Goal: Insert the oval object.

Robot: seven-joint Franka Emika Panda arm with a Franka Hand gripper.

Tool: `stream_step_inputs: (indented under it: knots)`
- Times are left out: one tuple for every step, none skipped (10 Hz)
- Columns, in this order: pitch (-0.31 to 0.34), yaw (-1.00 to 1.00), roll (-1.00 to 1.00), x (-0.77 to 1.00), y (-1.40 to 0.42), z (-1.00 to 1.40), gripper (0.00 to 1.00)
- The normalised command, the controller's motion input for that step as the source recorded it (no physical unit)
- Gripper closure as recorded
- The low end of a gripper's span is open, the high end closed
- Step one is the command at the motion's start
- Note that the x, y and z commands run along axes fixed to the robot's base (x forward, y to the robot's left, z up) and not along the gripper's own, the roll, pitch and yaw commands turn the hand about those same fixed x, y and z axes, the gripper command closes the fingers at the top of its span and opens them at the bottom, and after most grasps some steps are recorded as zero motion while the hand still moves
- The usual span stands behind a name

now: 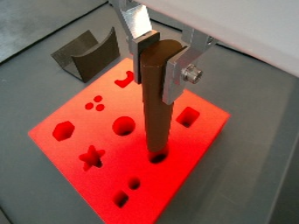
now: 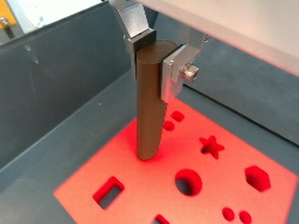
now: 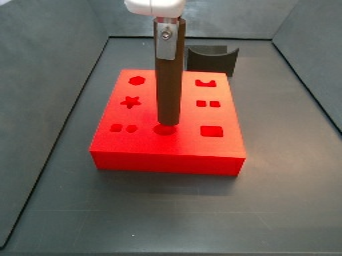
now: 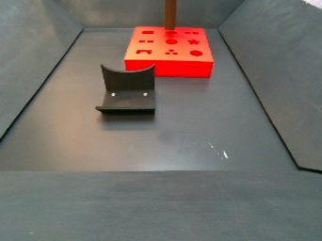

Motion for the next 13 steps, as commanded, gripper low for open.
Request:
stream_step_inputs:
  knots:
    - [0.000,0.00,0.00,0.00,0.00,-0.03,1.00]
    - [0.033,-0.05,-0.15,-0.01,0.00,-0.24,1.00]
    - [0.000,-0.03,-0.30,-0.07,0.00,-0.10,1.00]
    - [-0.019,-0.03,-0.42,-0.06,0.02,-0.01,1.00]
    - [-0.034,-0.01,-0.50,-0.06,0.14,0.00,1.00]
    - [-0.031,0.00,-0.38,-0.06,0.07,-0.09,1.00]
    - [0.000,0.00,0.03,0.00,0.00,-0.06,1.00]
    - [0.000,0.00,0.17,0.00,-0.09,-0.06,1.00]
    - [0.000,0.04,0.37,0.00,-0.15,-0.11,1.00]
    - [-0.043,0.23,0.47,-0.10,-0.30,-0.14,1.00]
    - [0.000,0.10,0.29,0.00,-0.25,-0.15,1.00]
    - [0.040,0.00,0.09,0.00,-0.05,-0.14,1.00]
    - [0.000,0.00,0.00,0.00,0.00,-0.02,1.00]
